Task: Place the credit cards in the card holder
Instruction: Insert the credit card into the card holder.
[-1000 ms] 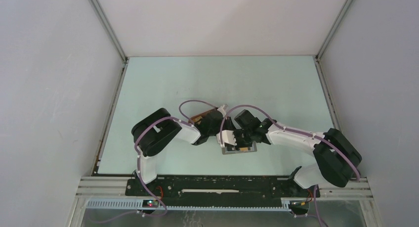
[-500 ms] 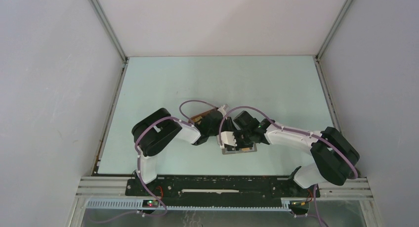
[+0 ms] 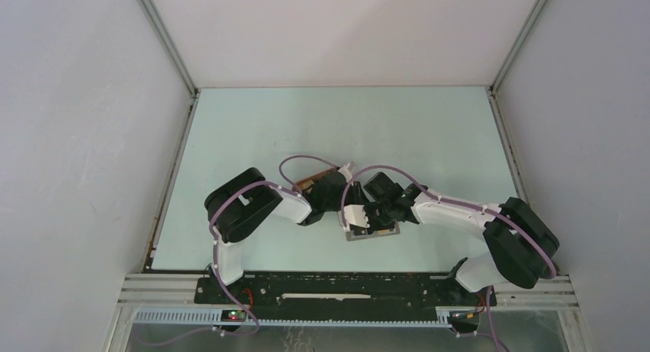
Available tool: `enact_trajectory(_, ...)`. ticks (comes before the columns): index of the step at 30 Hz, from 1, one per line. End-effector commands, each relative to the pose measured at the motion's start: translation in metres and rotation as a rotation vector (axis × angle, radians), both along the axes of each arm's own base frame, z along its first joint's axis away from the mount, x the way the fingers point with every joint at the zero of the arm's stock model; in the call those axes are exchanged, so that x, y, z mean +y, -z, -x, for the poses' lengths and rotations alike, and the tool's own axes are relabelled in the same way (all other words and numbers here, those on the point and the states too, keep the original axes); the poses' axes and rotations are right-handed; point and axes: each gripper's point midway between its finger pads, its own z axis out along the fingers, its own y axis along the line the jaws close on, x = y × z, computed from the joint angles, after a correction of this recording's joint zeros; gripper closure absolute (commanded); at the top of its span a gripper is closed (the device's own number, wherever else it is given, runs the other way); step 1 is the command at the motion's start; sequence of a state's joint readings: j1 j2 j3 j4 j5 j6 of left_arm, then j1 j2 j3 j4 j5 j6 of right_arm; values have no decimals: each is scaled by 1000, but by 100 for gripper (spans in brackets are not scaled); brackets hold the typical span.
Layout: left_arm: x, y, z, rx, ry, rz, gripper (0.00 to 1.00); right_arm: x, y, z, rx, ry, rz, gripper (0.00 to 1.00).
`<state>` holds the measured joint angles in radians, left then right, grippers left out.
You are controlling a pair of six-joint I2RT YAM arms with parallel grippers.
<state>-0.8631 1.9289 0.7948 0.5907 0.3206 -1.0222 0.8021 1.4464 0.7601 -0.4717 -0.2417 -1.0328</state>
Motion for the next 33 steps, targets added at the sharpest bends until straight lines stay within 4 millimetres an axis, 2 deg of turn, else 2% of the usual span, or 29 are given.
enact_trajectory(1, 17, 17, 7, 30, -7, -64, 70, -13, -8, 3, 25, 30, 13, 86)
enact_trajectory(6, 22, 11, 7, 12, -14, -70, 67, -11, -18, 3, 42, 50, -42, 83)
enact_trajectory(13, 28, 10, 11, 3, -17, -83, 64, -7, -29, 13, 105, 42, -107, 78)
enact_trajectory(26, 41, 7, 15, -19, 11, -161, 57, -11, -62, 7, 196, 144, -264, 74)
enact_trajectory(33, 50, 1, 13, -51, 14, -219, 54, -10, -72, 8, 235, 164, -290, 73)
